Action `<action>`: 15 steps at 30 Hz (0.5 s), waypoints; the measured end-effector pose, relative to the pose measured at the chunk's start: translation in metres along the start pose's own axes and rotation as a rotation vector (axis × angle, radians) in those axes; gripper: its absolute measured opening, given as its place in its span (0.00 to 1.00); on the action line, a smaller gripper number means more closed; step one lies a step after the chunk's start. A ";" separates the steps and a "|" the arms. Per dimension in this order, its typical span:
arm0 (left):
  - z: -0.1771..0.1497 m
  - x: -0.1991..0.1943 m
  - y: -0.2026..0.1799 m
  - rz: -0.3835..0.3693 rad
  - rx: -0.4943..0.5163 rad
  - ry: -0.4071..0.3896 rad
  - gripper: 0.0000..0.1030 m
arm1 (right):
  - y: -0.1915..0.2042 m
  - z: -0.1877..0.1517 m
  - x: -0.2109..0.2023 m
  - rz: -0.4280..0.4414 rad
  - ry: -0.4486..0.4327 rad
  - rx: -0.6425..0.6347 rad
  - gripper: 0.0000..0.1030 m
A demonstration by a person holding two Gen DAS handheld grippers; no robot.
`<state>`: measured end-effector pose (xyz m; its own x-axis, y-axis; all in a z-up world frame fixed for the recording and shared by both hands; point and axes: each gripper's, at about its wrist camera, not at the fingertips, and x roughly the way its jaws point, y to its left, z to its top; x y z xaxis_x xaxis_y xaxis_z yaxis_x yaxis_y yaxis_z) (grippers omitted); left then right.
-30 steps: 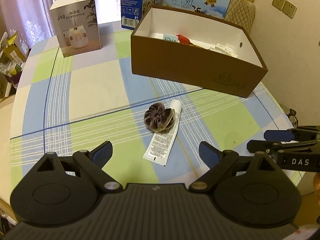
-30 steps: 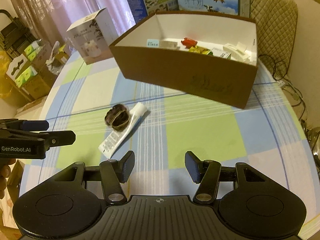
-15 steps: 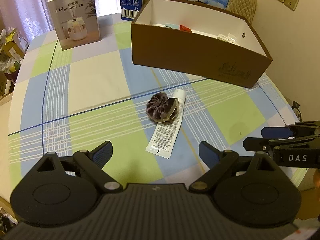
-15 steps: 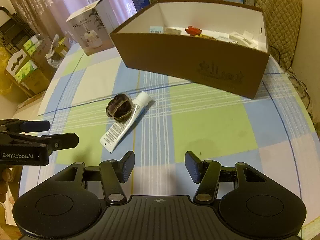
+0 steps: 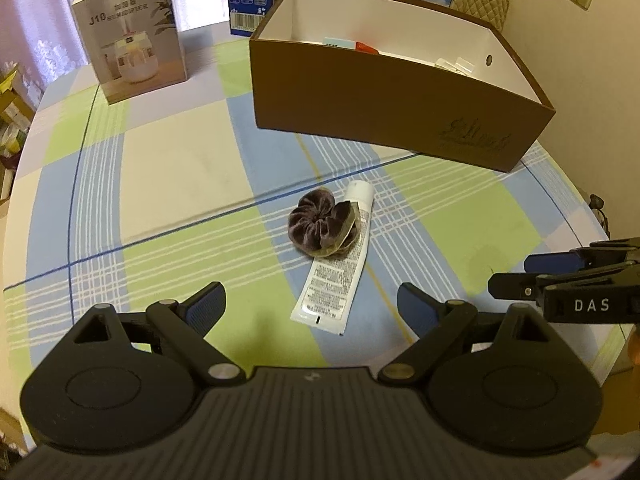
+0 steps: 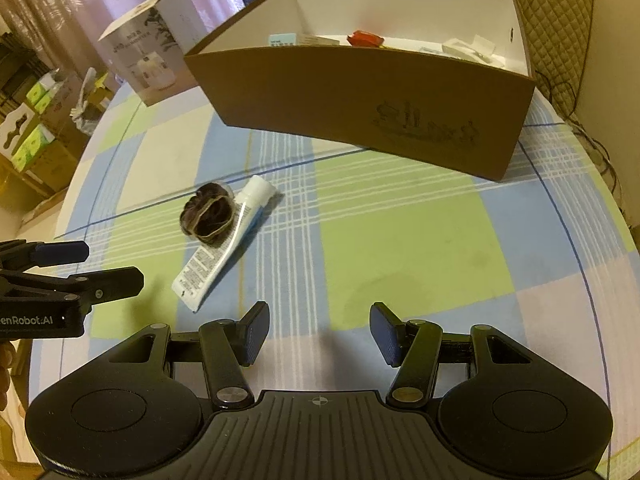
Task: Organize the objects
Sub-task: 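Lower both tools to the table, left toward the scrunchie, right toward the white tube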
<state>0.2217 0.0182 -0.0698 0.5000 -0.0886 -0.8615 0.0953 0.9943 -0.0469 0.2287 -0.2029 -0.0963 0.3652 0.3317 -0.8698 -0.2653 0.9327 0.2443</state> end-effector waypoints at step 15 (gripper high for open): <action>0.016 0.053 0.004 -0.034 0.075 -0.006 0.81 | -0.031 0.008 0.020 -0.066 0.027 0.105 0.51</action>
<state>0.2626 0.0163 -0.1077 0.5004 -0.1226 -0.8571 0.1764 0.9836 -0.0377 0.2508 -0.2240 -0.1176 0.3539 0.2668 -0.8964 -0.1461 0.9624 0.2288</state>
